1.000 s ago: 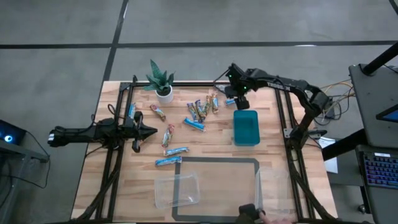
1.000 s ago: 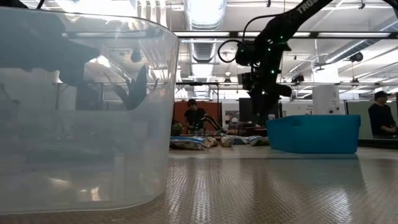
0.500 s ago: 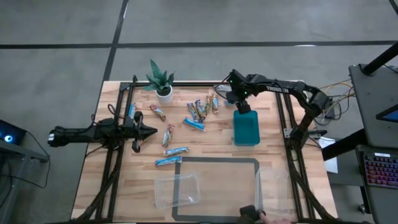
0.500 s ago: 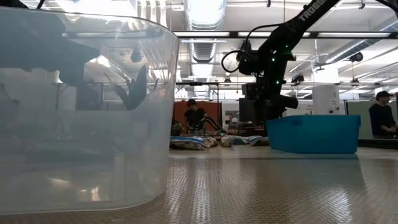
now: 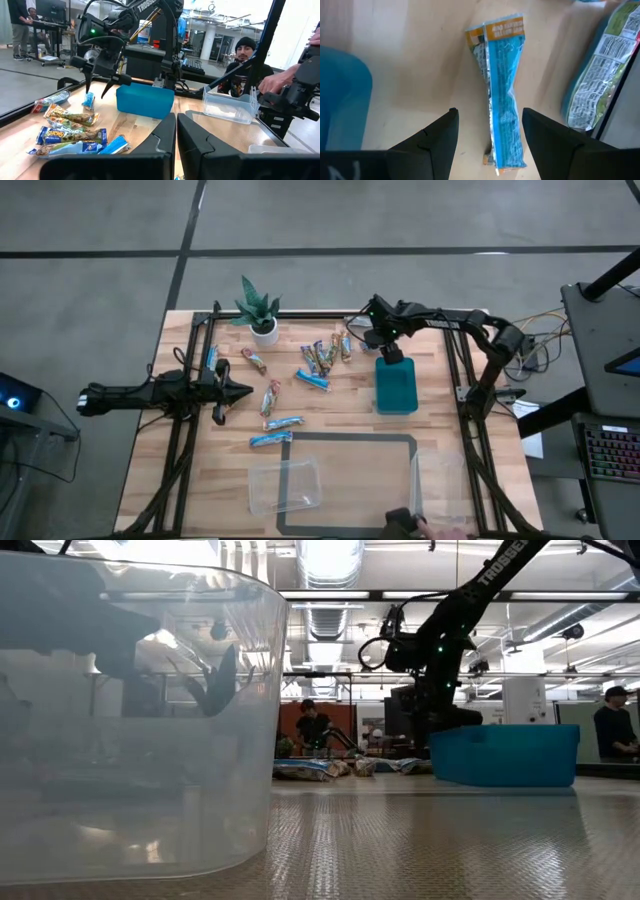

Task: Pick and place Granola Bars by type
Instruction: Put the yellow granola bar into the right transparent bin

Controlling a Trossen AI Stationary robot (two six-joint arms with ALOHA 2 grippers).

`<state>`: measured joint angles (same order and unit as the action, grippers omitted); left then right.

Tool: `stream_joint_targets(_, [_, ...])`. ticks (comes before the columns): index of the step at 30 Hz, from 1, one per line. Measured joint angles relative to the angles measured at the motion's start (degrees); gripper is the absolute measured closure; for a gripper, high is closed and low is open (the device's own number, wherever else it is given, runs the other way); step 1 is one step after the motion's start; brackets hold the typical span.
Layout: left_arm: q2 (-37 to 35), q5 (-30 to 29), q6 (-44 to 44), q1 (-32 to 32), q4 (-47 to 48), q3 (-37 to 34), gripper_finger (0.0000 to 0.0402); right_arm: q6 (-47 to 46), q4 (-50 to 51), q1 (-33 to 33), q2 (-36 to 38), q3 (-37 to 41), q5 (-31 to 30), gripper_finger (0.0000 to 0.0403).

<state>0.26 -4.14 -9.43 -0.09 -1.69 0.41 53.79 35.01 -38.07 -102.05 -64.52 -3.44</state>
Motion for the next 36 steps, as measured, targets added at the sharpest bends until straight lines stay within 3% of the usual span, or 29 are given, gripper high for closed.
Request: stream_joint_targets(36, [0.01, 0.00, 0.00, 0.01, 0.02, 0.01, 0.0402, 0.16, 5.48, -0.45, -6.62, -9.33, -0.77, 0.0193])
